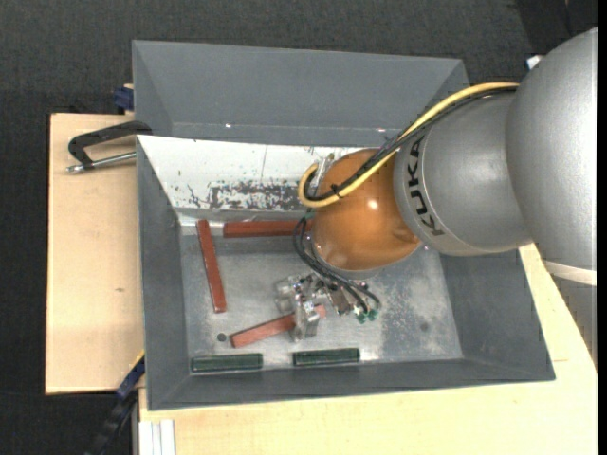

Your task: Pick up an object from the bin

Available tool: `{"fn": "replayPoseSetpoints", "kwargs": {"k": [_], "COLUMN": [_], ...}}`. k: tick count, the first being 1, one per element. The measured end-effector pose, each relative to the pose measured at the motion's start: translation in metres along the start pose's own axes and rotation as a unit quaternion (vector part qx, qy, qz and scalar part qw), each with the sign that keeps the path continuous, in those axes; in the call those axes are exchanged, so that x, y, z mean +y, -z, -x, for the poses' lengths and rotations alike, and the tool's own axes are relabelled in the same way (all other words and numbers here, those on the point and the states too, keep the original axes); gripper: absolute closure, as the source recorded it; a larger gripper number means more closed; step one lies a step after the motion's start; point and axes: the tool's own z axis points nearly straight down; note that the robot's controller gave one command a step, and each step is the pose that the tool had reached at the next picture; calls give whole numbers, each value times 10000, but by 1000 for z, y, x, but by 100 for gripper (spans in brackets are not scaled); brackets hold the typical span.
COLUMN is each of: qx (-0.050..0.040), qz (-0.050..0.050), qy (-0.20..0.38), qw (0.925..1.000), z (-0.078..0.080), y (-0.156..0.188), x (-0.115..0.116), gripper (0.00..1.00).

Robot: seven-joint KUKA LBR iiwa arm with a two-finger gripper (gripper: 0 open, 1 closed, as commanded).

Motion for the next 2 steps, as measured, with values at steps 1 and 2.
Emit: {"fn": "replayPoseSetpoints", "kwargs": {"k": [1, 2], "qx": [1, -43], "qz": [0, -7], "qy": [2, 322], "qw": [10000, 9995], "z": [0, 17], "y": [0, 171], "x": [0, 9], "gripper": [100, 100]}}
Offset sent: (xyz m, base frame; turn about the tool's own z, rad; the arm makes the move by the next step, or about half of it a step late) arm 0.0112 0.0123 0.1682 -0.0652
